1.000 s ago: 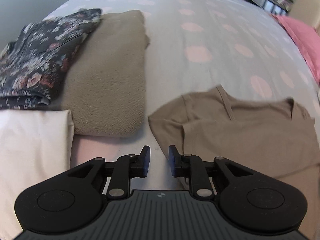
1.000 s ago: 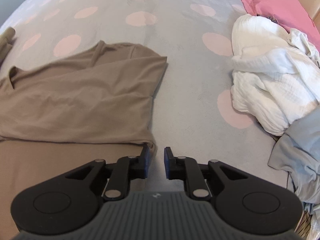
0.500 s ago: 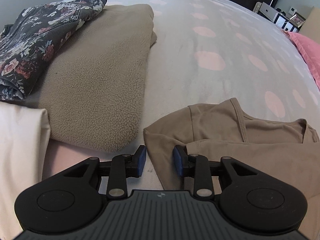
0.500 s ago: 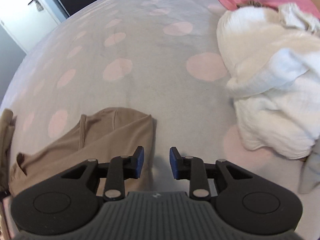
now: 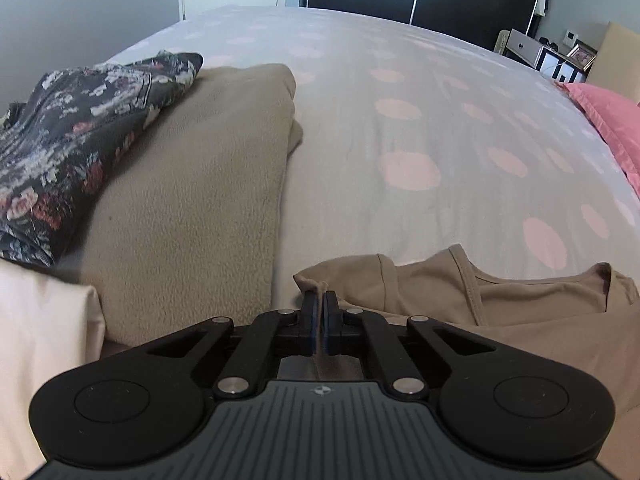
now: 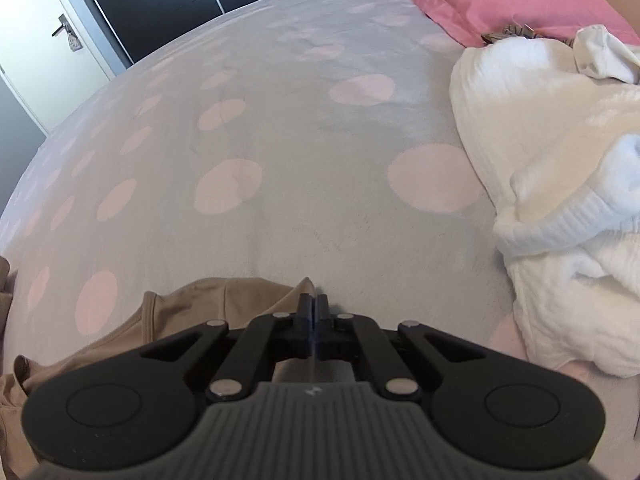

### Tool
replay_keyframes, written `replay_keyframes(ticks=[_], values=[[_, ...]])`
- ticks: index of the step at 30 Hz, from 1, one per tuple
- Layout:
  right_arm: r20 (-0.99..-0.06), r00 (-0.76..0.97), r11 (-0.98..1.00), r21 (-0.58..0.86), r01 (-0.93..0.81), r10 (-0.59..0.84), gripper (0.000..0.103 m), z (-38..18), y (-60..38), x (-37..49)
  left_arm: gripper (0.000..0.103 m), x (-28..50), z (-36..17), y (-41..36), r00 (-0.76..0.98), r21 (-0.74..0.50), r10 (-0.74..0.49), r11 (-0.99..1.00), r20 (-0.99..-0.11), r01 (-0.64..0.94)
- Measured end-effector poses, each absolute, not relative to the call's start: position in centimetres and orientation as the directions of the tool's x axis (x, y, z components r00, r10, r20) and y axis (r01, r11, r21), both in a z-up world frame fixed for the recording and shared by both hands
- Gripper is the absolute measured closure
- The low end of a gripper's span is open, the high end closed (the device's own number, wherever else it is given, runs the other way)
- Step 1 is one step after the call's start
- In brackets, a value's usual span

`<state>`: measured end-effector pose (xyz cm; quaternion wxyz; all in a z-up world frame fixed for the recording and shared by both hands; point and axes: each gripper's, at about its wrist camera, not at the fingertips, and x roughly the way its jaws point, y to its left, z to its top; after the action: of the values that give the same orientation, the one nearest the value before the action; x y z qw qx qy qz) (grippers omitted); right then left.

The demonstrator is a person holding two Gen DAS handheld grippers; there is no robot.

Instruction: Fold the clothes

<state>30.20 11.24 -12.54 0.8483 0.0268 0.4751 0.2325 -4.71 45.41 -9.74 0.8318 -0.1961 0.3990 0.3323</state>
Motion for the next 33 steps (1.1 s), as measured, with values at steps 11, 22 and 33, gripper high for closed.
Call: replay_keyframes(ticks=[11,22,33], values=[[-0.823,0.391,0.882,0.254,-0.397,0.413,0.079,-10.8,10.0,27.7,0.097,-6.3,-8.0,43.7,0.436,-0.002,0.383,0.749,-0.814,-0.662],[-0.879,0.259,0.771,0.171,-0.613,0.401,0.073,-9.1,9.7,19.8,0.090,-9.4,-6.3,38.1,0.389,0.030,0.241,0.879,-0.889,-0.476],[-0.950,0.157,0.749,0.105,-0.654,0.270,0.069,-9.9,6.7,14.4,0.074,-16.4,-7.7,34.4,0.285,-0.028,0.115,0.891,-0.952,-0.453]])
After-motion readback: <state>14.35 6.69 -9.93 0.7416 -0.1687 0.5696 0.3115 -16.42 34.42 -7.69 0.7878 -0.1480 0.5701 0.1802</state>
